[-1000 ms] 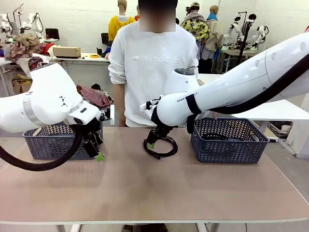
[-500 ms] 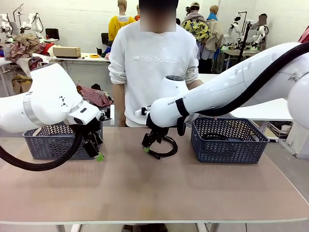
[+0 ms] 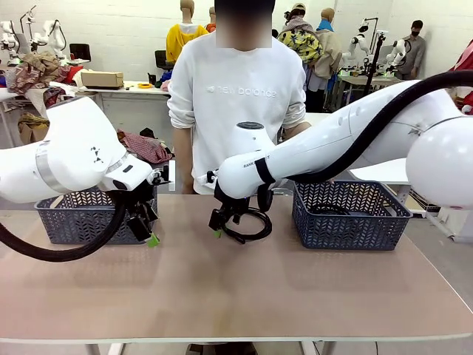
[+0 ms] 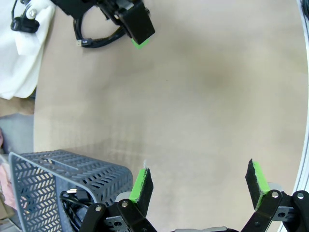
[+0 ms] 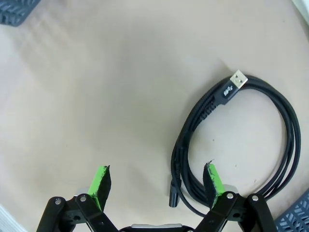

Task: Organize the cables according to human instructions.
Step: Pick up a bundle of cables and place it in the basket indicated by the human.

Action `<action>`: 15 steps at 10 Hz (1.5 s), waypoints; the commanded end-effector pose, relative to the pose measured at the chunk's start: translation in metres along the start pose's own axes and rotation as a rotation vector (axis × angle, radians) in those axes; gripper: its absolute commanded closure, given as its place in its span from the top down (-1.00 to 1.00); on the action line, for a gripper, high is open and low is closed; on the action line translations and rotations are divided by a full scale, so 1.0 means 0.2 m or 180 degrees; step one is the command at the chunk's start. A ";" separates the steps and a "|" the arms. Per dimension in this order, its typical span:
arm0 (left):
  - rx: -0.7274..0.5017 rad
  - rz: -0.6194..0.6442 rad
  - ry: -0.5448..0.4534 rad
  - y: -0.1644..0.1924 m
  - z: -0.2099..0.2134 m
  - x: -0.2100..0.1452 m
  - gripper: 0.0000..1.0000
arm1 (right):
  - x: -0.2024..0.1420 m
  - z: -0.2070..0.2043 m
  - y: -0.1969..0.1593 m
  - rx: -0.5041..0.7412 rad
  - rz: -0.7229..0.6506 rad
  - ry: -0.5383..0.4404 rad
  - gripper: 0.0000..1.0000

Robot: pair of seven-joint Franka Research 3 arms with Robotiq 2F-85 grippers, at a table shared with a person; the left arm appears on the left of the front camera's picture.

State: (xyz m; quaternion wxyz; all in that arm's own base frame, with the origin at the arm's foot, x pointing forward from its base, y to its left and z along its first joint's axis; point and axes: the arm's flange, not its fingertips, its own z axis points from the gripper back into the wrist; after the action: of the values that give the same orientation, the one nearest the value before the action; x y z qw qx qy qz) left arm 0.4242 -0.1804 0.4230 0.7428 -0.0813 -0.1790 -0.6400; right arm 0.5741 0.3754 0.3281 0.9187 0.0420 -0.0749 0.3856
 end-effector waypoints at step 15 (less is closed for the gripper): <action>0.0005 0.0011 -0.0001 0.01 0.01 -0.01 1.00 | 0.13 -0.13 -0.08 -0.0277 -0.0197 0.0156 1.00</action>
State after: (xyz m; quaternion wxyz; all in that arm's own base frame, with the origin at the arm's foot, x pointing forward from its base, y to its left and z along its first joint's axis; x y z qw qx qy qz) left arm 0.4242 -0.1804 0.4230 0.7428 -0.0813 -0.1790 -0.6400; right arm 0.6021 0.3803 0.3038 0.9292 0.0129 -0.0636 0.3639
